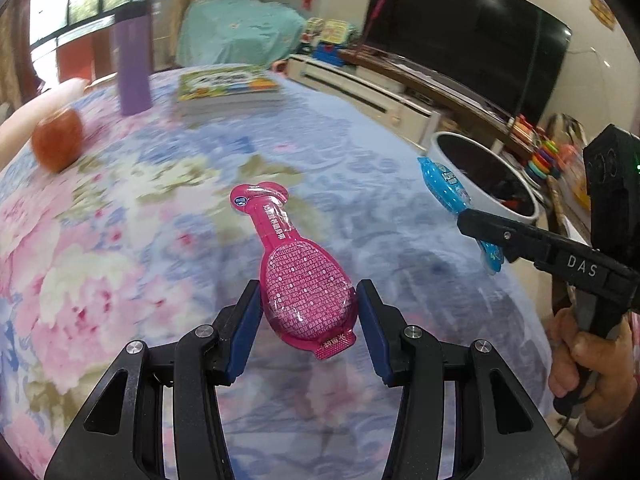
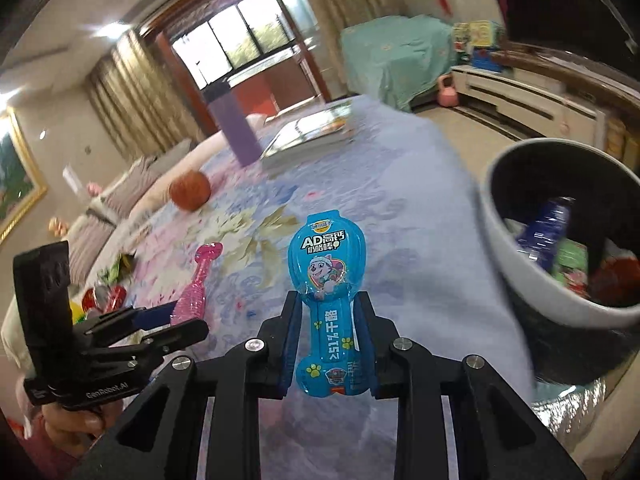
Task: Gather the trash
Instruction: 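Lift and carry the pink and blue toy packages over the white bin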
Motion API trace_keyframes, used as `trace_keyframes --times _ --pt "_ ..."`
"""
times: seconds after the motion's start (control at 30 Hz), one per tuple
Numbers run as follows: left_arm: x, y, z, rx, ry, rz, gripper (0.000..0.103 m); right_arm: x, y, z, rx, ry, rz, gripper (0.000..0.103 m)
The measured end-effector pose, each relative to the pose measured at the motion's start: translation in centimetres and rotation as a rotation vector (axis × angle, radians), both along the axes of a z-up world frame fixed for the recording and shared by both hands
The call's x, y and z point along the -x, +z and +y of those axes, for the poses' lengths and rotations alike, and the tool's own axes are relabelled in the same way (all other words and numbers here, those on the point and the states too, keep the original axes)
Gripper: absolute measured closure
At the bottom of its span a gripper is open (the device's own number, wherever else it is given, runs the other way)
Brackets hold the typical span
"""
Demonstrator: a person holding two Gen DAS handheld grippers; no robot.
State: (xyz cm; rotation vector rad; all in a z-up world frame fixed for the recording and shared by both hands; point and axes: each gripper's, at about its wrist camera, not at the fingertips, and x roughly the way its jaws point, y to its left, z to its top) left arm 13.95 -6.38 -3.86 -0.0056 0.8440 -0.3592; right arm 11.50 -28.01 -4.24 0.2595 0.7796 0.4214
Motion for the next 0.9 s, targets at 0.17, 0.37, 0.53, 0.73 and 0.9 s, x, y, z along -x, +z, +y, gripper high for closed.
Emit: trace_keyframes --times 0.17,0.37,0.53,0.73,0.9 --pt "-0.1 0.9 -3.5 -0.025 -0.077 -0.021 0.056 1.0 0.6 -2.5 -0.017 -0.051 -0.008 0.081" --pt "-0.3 1.7 -6.1 -0.031 -0.122 -0.037 0.056 1.3 0.9 -3.8 -0.021 -0.076 -0.019 0.081" --pt "-0.8 2.0 -7.3 -0.038 -0.143 -0.045 0.056 1.8 1.4 -5.1 -0.041 -0.096 -0.039 0.081" --pt "-1.1 2.1 -9.0 -0.049 -0.169 -0.044 0.056 2.4 1.8 -6.6 -0.057 -0.12 -0.054 0.081" --pt "-1.3 2.2 -10.7 -0.061 -0.195 -0.046 0.056 2.8 2.3 -7.9 -0.064 -0.142 -0.068 0.081"
